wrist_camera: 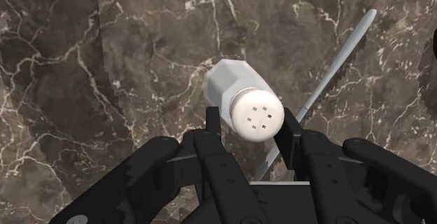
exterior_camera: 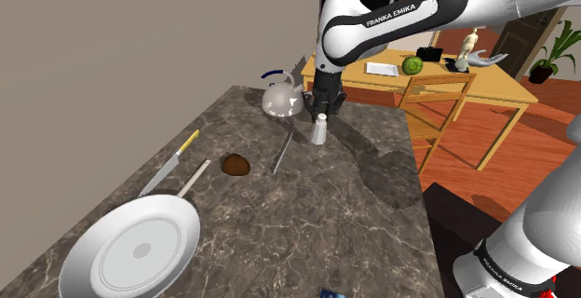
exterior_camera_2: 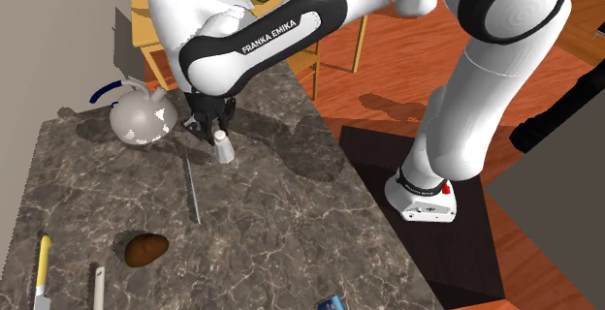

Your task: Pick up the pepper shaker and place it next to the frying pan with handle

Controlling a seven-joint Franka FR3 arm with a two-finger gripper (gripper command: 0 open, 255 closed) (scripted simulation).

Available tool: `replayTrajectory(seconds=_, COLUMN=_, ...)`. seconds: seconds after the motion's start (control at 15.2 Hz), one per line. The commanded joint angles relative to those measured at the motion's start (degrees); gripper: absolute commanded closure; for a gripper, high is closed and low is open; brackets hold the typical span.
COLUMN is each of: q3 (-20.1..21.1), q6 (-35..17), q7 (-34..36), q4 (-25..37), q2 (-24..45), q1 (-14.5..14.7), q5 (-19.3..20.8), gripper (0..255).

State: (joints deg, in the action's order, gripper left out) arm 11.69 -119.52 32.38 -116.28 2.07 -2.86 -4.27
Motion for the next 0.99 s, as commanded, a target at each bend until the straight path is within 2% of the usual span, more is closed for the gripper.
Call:
replayTrajectory(seconds=0.0, q3=0.0, q6=1.5, q7=0.0, q4=0.8, q2=-0.7, q1=0.0, q5=-0.1, gripper=255)
replayTrajectory(seconds=0.92, q3=-0.2, q6=12.0, q7=0.4, q4=9.1, q2=-2.9, q1=-0.2, q5=-0.3, gripper=255)
